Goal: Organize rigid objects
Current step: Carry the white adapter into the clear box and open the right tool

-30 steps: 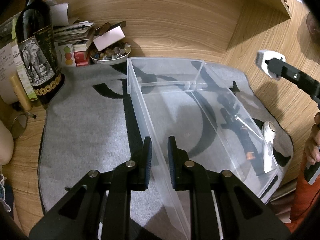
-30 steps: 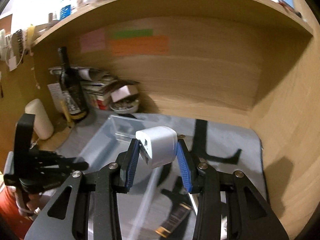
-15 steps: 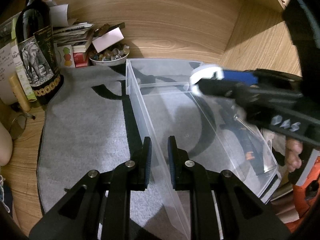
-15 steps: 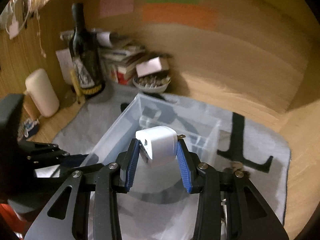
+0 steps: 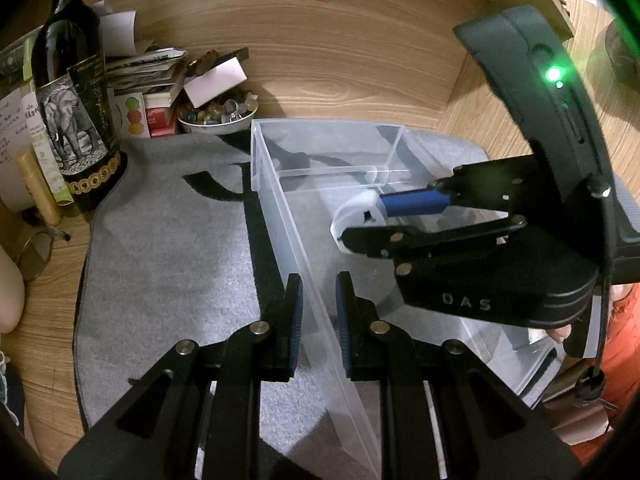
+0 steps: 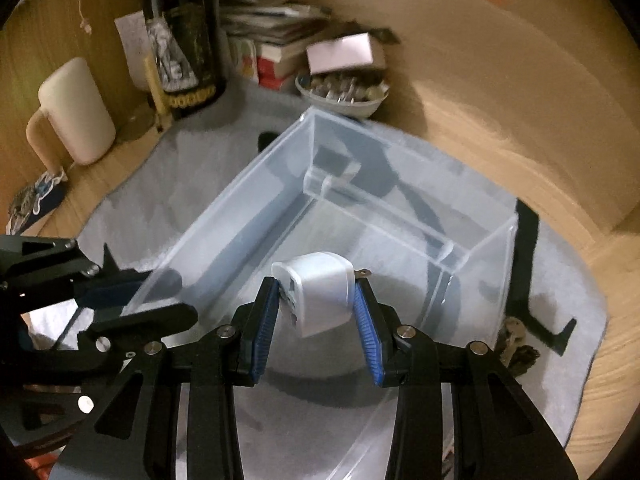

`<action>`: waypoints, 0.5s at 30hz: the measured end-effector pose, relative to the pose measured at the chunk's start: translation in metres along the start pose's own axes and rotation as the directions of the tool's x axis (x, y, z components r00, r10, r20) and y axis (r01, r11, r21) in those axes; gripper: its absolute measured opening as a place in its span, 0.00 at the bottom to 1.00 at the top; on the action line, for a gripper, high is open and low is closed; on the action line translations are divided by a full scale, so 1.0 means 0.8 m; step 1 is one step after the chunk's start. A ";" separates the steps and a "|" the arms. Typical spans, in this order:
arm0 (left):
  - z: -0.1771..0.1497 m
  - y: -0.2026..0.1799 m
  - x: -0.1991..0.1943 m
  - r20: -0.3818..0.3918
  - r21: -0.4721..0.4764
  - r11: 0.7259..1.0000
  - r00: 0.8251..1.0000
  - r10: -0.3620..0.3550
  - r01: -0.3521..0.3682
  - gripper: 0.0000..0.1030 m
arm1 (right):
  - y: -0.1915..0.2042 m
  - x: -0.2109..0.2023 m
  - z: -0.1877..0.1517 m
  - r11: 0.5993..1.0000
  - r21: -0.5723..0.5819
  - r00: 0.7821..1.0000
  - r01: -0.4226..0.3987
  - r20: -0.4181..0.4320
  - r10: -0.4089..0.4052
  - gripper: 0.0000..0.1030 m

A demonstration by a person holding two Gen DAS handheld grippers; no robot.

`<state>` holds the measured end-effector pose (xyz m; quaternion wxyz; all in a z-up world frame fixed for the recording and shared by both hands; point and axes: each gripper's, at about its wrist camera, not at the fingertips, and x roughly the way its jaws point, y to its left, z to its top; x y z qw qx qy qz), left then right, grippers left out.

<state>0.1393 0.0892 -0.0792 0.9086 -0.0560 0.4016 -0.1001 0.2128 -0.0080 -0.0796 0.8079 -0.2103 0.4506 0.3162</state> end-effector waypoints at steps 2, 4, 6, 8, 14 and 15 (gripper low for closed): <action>0.000 -0.001 0.000 0.000 -0.001 1.000 1.000 0.000 0.000 0.16 | 0.001 0.003 0.000 1.000 -0.004 1.000 -0.003 -0.021 0.003 0.34; 0.000 0.000 0.000 0.000 -0.001 1.000 1.000 0.001 -0.001 0.16 | 0.001 0.004 -0.001 1.000 -0.002 1.000 -0.007 -0.027 0.007 0.34; 0.000 0.000 0.000 -0.001 -0.002 1.000 1.000 -0.001 0.001 0.16 | 0.001 0.001 -0.001 1.000 -0.003 1.000 0.001 -0.019 -0.001 0.34; 0.001 0.000 -0.001 -0.002 -0.002 1.000 1.000 -0.002 0.002 0.16 | 0.002 -0.002 -0.001 1.000 -0.006 1.000 0.009 -0.012 -0.009 0.38; 0.002 0.000 0.000 -0.004 0.002 1.000 1.000 0.003 -0.003 0.16 | -0.006 -0.020 -0.002 0.999 0.014 0.998 0.031 0.057 -0.032 0.56; 0.001 0.000 0.000 -0.004 0.002 1.000 1.000 0.003 -0.003 0.16 | -0.008 -0.025 -0.002 0.999 0.025 0.996 0.043 0.072 -0.044 0.58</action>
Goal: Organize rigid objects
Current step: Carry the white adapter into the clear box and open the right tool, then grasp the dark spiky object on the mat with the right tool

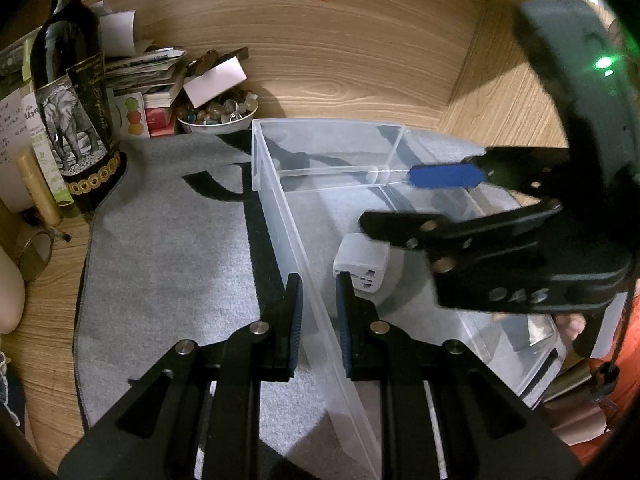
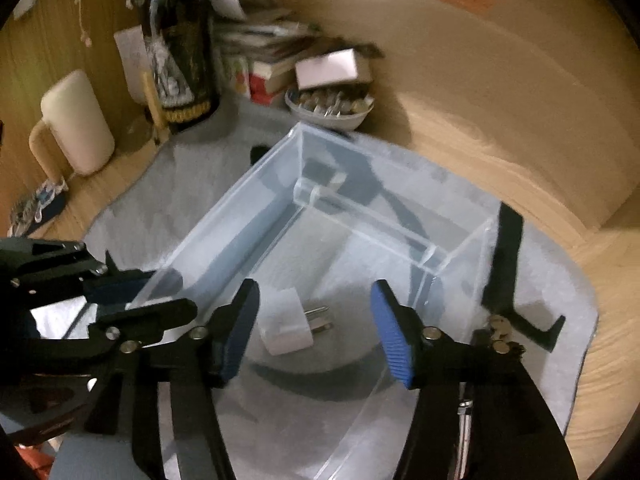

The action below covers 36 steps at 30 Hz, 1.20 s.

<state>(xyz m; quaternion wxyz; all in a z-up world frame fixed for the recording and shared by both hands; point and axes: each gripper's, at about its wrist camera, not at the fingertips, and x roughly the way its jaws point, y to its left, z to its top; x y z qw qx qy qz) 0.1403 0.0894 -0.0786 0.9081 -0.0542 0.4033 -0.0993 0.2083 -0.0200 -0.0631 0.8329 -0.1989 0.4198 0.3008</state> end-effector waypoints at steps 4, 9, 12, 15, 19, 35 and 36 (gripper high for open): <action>0.000 0.000 0.000 -0.001 0.001 1.000 1.000 0.002 -0.002 0.16 | -0.012 -0.028 0.001 0.999 0.030 0.995 0.045 0.089 -0.047 0.73; -0.001 0.000 0.001 -0.001 0.005 1.000 1.000 0.007 -0.007 0.16 | -0.040 -0.074 0.001 0.984 0.115 0.965 0.134 0.212 -0.157 0.85; -0.001 -0.001 0.001 0.000 0.007 1.000 1.000 0.011 -0.011 0.16 | -0.063 -0.096 -0.005 0.967 0.179 0.943 0.182 0.248 -0.224 0.94; -0.001 -0.001 0.001 0.000 0.007 1.000 1.000 0.011 -0.011 0.16 | -0.088 -0.110 -0.013 0.946 0.242 0.925 0.216 0.259 -0.278 0.99; -0.001 -0.001 0.001 0.000 0.008 1.000 1.000 0.011 -0.011 0.16 | -0.121 -0.107 -0.029 0.920 0.297 0.922 0.255 0.213 -0.324 0.99; 0.000 0.000 0.001 -0.002 0.012 1.000 1.000 0.023 -0.023 0.16 | -0.200 -0.011 -0.102 0.887 0.372 0.962 0.272 -0.079 -0.262 0.62; 0.000 -0.001 0.002 -0.002 0.012 1.000 1.000 0.025 -0.025 0.16 | -0.203 -0.006 -0.104 0.888 0.378 0.965 0.262 -0.092 -0.246 0.61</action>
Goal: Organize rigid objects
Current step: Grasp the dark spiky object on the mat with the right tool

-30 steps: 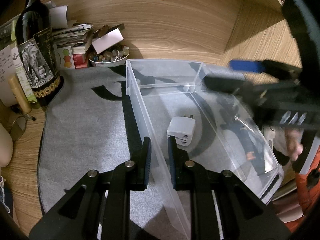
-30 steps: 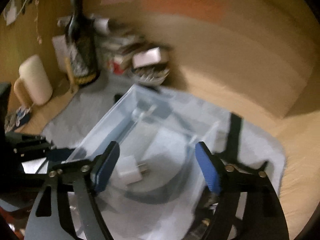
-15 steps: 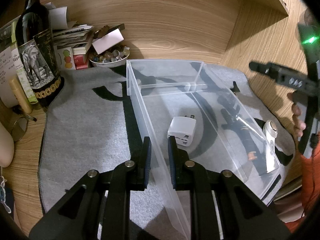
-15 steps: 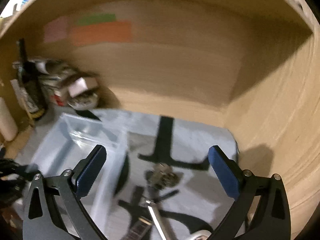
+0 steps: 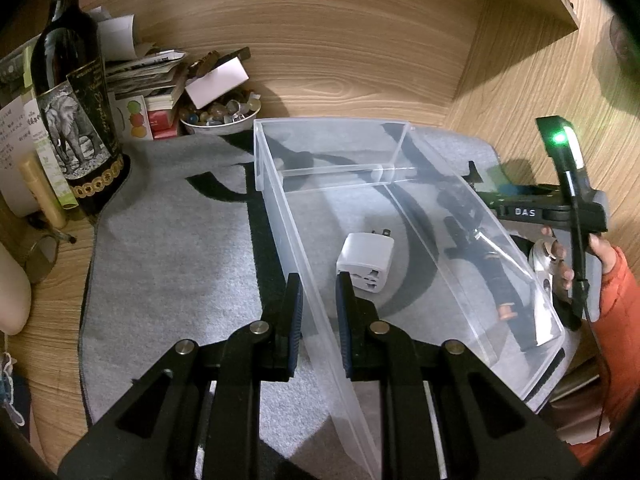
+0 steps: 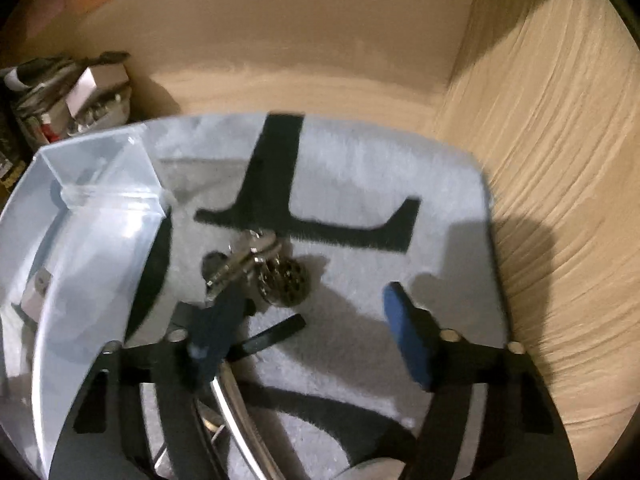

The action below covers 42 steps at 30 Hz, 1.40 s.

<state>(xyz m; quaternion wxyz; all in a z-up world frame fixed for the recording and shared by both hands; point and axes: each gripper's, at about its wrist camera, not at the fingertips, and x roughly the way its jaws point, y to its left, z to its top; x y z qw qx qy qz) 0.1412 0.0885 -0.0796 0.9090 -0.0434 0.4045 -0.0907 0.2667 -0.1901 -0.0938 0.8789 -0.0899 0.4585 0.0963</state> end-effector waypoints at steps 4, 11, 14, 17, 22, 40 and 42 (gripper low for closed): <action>0.000 -0.001 0.001 -0.001 0.001 1.000 1.000 0.004 -0.004 0.16 | -0.001 0.011 -0.001 1.000 -0.002 1.000 -0.006 -0.017 0.006 0.61; 0.000 -0.001 0.001 0.001 0.002 1.000 1.000 0.005 -0.005 0.16 | 0.002 0.022 0.007 0.998 -0.004 0.997 -0.063 -0.039 0.063 0.34; 0.000 -0.001 0.001 0.000 0.003 1.000 1.000 0.004 -0.004 0.16 | 0.010 0.018 0.007 0.997 -0.028 0.997 -0.068 -0.032 0.067 0.23; 0.000 -0.002 0.001 0.000 0.003 1.000 1.000 0.004 -0.004 0.16 | 0.020 0.010 0.004 0.998 -0.061 1.000 -0.031 -0.003 0.031 0.23; 0.000 -0.002 0.001 0.000 0.002 1.000 1.000 0.005 -0.005 0.16 | 0.027 -0.015 0.001 0.996 -0.083 0.998 -0.016 0.051 0.020 0.23; 0.000 -0.003 0.001 0.000 0.002 1.000 1.000 0.007 -0.007 0.16 | 0.087 -0.092 0.039 0.978 -0.168 0.961 -0.120 0.228 0.157 0.23; 0.000 -0.003 0.001 -0.001 0.000 1.000 1.000 0.006 -0.006 0.16 | 0.098 -0.092 0.043 0.972 -0.183 0.954 -0.150 0.230 0.191 0.23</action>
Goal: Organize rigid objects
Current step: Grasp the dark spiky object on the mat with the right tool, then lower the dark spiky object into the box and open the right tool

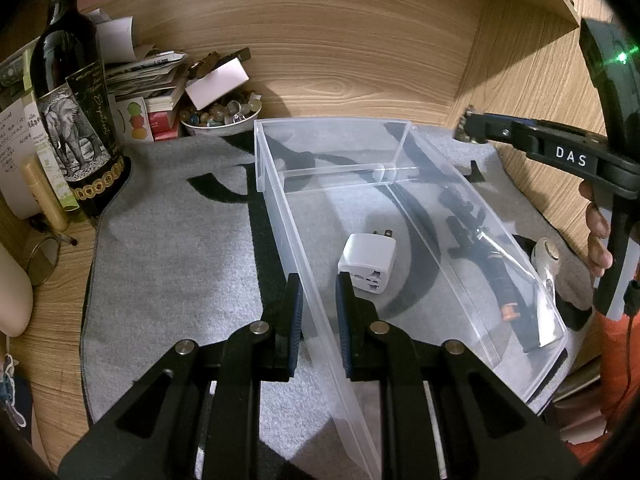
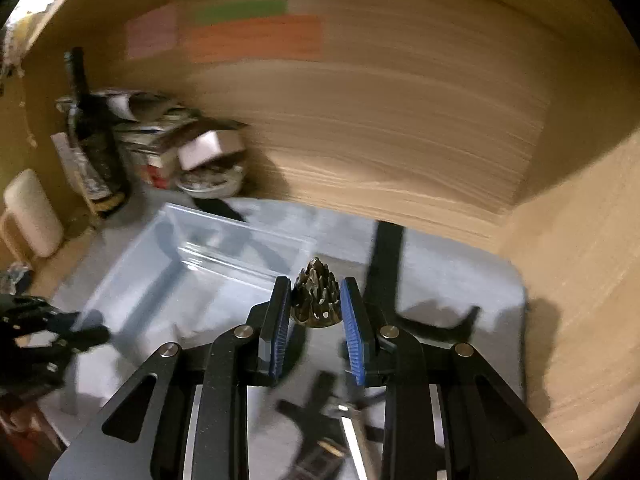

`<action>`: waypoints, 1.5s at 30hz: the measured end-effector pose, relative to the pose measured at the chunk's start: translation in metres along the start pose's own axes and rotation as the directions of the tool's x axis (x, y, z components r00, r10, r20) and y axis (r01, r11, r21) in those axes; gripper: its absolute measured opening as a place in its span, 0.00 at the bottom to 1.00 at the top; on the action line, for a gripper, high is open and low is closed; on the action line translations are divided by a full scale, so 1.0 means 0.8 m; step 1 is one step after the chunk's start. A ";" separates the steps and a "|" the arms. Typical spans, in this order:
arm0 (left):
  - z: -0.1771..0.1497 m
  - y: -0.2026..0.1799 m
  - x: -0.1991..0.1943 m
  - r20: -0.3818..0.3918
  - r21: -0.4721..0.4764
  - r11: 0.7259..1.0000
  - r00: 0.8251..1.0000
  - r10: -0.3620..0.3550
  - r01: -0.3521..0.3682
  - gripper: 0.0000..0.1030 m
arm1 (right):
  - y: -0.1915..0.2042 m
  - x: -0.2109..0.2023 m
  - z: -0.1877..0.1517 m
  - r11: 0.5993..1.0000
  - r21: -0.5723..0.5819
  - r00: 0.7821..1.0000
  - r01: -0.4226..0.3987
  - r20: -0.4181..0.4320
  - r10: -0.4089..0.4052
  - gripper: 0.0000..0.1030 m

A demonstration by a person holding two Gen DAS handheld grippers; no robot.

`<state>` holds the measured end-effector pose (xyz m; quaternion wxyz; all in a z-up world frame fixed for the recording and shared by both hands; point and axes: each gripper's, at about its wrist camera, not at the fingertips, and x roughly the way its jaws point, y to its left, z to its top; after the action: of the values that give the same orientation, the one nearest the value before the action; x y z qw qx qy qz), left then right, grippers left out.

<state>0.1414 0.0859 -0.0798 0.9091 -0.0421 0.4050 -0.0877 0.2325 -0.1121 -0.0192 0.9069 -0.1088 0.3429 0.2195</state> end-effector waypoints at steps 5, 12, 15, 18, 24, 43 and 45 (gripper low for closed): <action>0.001 0.002 0.000 -0.001 -0.001 1.000 1.000 -0.001 0.001 0.16 | 0.035 0.012 0.009 0.997 -0.044 0.998 -0.061 -0.007 0.061 0.23; 0.001 0.001 0.000 0.000 -0.001 1.000 1.000 0.000 0.000 0.16 | 0.069 0.052 0.007 0.991 -0.108 0.992 -0.085 -0.097 0.075 0.23; 0.001 0.002 0.000 0.000 -0.001 1.000 1.000 0.000 0.000 0.16 | 0.070 0.070 0.003 0.989 -0.114 0.986 -0.092 -0.151 0.074 0.23; 0.002 0.003 0.001 0.002 0.000 1.000 1.000 -0.002 0.002 0.16 | 0.072 0.084 -0.004 0.985 -0.150 0.978 -0.088 -0.199 0.057 0.23; 0.002 0.002 0.001 0.002 0.000 1.000 1.000 -0.001 0.001 0.16 | 0.072 0.086 -0.006 0.980 -0.170 0.973 -0.099 -0.225 0.059 0.23; 0.003 0.001 0.001 0.000 0.003 1.000 1.000 0.004 -0.004 0.16 | 0.054 0.021 0.013 0.994 -0.085 0.997 -0.067 -0.031 0.064 0.82; 0.003 0.001 0.001 0.001 0.004 1.000 1.000 0.005 -0.005 0.16 | 0.046 0.009 0.017 0.997 -0.066 0.999 -0.046 0.003 0.046 0.83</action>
<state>0.1436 0.0866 -0.0790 0.9095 -0.0396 0.4047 -0.0863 0.2275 -0.0728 -0.0157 0.8983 -0.1303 0.3358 0.2518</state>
